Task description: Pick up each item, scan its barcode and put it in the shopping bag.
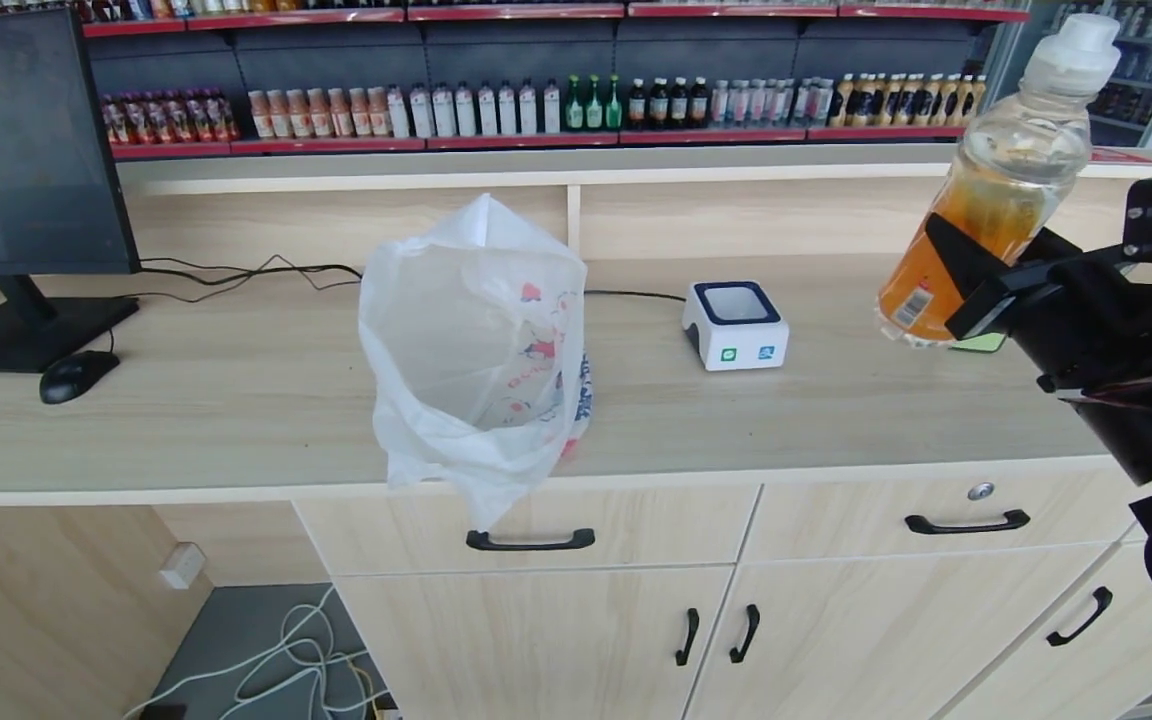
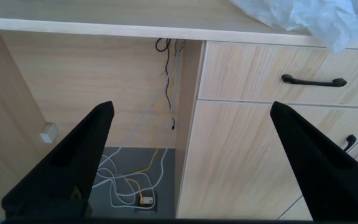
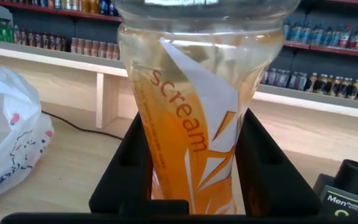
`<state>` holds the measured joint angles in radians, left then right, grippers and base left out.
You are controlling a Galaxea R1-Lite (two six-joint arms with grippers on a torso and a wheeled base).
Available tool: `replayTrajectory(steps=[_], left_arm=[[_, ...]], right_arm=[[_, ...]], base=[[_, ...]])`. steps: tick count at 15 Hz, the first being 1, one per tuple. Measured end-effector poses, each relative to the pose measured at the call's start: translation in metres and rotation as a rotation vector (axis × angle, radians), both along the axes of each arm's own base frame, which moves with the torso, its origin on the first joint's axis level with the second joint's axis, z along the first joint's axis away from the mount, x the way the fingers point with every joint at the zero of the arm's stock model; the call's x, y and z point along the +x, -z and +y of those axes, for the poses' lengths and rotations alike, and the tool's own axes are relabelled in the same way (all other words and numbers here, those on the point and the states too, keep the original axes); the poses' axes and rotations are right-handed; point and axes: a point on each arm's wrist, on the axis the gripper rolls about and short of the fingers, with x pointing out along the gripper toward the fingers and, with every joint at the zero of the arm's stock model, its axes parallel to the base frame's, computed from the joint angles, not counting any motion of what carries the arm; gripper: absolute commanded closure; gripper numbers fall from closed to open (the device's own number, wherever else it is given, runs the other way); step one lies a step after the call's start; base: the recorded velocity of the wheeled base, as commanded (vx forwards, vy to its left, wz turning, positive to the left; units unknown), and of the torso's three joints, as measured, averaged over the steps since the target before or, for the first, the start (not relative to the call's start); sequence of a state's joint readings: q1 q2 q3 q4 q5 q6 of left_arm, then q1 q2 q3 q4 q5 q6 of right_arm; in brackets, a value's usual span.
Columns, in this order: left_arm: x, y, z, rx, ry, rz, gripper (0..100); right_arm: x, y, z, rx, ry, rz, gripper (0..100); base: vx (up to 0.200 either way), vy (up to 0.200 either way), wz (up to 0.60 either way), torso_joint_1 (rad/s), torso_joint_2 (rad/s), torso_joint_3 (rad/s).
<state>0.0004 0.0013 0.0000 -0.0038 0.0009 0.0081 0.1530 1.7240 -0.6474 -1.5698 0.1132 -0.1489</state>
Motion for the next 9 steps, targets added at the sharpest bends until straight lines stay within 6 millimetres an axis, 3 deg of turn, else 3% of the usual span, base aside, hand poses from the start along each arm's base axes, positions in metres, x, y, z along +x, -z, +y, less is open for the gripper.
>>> replayTrajectory(steps=[9], left_arm=[[0.0,0.0,0.0,0.001,0.0,0.0,0]], right_arm=[[-0.005,-0.003,0.021,0.0,-0.078,-0.01,100]], base=[[0.0,0.0,0.6,0.005,0.0,0.003]])
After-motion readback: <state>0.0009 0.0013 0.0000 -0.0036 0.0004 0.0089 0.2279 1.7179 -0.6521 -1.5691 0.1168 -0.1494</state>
